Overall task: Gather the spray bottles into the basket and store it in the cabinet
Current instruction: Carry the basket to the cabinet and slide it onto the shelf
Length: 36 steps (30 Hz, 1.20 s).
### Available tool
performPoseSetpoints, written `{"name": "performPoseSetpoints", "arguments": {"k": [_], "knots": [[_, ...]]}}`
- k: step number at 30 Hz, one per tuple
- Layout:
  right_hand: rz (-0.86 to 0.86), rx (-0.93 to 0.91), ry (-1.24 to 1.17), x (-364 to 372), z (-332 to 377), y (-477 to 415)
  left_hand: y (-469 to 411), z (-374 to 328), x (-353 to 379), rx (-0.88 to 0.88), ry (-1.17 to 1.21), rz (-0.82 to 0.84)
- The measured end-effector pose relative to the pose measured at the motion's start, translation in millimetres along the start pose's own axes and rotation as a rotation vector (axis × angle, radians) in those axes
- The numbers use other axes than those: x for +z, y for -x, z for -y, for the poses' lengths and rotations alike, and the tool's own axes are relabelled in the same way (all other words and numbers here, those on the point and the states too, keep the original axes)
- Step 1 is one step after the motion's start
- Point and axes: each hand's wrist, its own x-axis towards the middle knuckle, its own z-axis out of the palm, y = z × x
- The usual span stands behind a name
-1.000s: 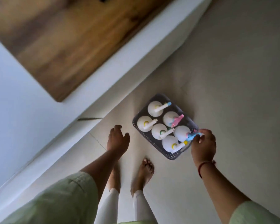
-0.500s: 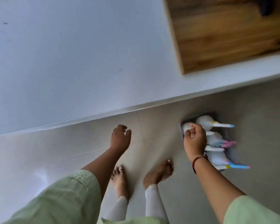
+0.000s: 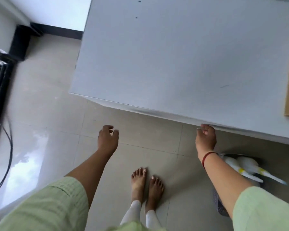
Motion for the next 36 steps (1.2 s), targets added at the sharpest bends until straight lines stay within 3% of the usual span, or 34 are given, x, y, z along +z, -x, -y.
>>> {"name": "performPoseSetpoints", "arguments": {"k": [4, 8, 15, 21, 29, 36], "knots": [[0.024, 0.014, -0.031, 9.6, 4.0, 6.8, -2.5, 7.2, -13.4, -0.125, 0.233, -0.071], [-0.033, 0.062, -0.114, -2.3, 14.2, 9.8, -5.7, -7.9, -36.7, -0.197, 0.498, -0.255], [-0.195, 0.175, -0.273, -26.4, 13.9, -4.3, -41.4, -43.0, -67.8, -0.01, 0.436, -0.298], [-0.206, 0.151, -0.234, -45.2, 3.9, -13.2, -54.1, -42.5, -76.2, 0.037, 0.47, -0.293], [-0.149, 0.105, -0.153, -68.9, -7.6, -14.7, -58.0, -32.6, -97.8, 0.113, 0.25, -0.249], [-0.154, 0.272, -0.247, -114.2, -37.6, -10.6, -59.6, -12.1, -114.5, 0.171, 0.004, -0.216]]}}
